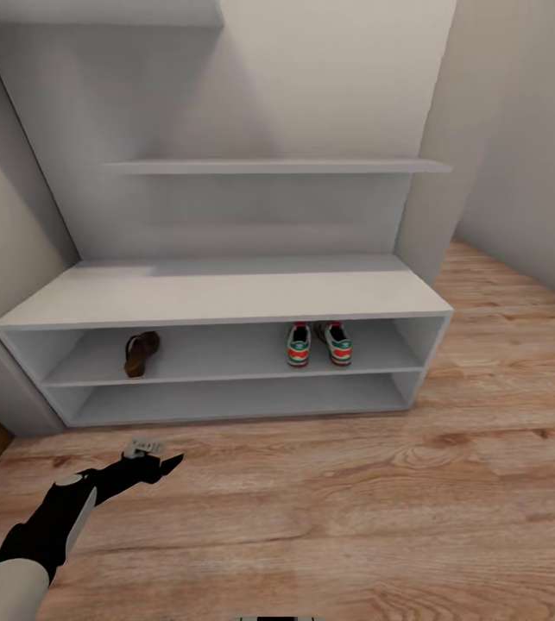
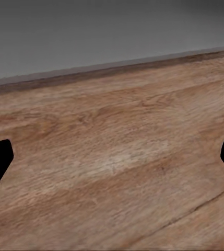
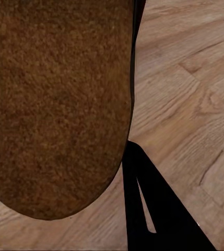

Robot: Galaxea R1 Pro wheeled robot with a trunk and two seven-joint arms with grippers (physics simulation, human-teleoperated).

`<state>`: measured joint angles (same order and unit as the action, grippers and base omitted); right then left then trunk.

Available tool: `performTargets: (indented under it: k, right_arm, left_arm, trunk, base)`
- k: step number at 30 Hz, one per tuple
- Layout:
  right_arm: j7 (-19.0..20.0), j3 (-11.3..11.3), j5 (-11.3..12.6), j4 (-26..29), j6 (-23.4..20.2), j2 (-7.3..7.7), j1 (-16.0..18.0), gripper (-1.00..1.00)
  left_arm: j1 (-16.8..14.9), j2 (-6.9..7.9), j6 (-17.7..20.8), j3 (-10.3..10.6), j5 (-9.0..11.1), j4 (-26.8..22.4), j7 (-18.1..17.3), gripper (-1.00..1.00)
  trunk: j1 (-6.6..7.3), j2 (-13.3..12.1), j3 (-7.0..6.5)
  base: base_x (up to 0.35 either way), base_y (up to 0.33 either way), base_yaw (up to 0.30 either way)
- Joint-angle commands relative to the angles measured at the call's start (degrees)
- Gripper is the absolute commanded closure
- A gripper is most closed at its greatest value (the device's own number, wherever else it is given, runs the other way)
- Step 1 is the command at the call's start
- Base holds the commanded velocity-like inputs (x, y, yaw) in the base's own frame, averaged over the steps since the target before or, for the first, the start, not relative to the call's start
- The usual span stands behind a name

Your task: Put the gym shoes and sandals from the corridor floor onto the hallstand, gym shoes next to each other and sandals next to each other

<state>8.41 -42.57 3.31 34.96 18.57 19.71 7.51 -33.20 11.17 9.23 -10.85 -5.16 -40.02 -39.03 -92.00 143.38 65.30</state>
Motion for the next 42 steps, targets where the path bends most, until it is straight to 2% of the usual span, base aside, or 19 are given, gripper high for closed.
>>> performTargets:
  k: [1, 11, 25, 42]
  right_arm:
    - [0.56, -0.23, 0.57, 0.00, 0.06, 0.02, 0.05, 1.00]
    - [0.56, -0.22, 0.57, 0.02, 0.06, 0.01, 0.05, 1.00]
    - [0.56, -0.15, 0.55, -0.06, 0.06, -0.02, 0.05, 1.00]
    - [0.56, -0.20, 0.62, 0.01, 0.06, -0.02, 0.05, 1.00]
  left_arm:
    - [-0.02, -0.04, 0.27, -0.35, -0.49, 0.00, -0.43, -1.00]
    - [-0.02, -0.05, 0.26, -0.32, -0.26, 0.09, -0.50, -1.00]
    - [-0.02, -0.10, 0.35, -0.32, -0.11, 0.12, -0.52, -1.00]
    - [-0.02, -0.10, 0.39, -0.40, -0.28, 0.03, -0.52, -1.00]
  trunk:
    - [0.02, 0.02, 0.05]
    - [0.02, 0.02, 0.05]
    - [0.02, 0.02, 0.05]
    - [0.02, 0.02, 0.05]
  base:
    - [-0.079, 0.307, 0.000]
    - [-0.121, 0.301, 0.000]
    - [-0.227, 0.244, 0.015]
    - [-0.061, 0.099, 0.050]
